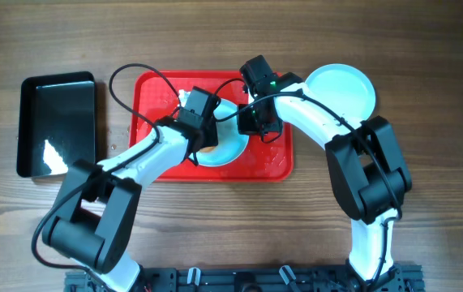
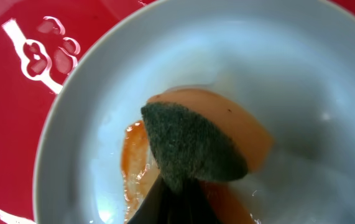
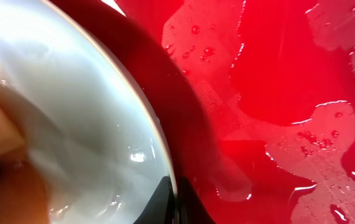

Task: Clean dirty plates on tray and stack at the side
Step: 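Scrub the last white plate with the sponge in the left gripper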

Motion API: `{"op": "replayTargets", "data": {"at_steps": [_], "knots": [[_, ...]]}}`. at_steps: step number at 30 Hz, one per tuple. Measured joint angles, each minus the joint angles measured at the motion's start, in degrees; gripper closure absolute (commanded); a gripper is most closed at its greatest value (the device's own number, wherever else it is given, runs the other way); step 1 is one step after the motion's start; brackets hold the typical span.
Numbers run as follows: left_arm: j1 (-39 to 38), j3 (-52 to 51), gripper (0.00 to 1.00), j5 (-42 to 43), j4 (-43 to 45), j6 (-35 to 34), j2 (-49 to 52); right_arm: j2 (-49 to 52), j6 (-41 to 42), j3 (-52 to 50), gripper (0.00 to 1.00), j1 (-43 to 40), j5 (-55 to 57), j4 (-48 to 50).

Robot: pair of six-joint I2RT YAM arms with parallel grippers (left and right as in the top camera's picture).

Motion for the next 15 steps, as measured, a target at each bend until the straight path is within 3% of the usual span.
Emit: {"op": "replayTargets", "data": {"at_steps": [8, 15], "knots": [[0.81, 1.01, 0.96, -13.97, -3.76, -0.02, 1.11, 0.11, -0.04, 0.28, 0.96, 0.11, -0.46, -0.48], [0.63, 0.35, 0.96, -18.73, -3.65, 0.07, -1.88, 0.13, -0.04, 0.33, 0.96, 0.39, -0.50, -0.85]]}}
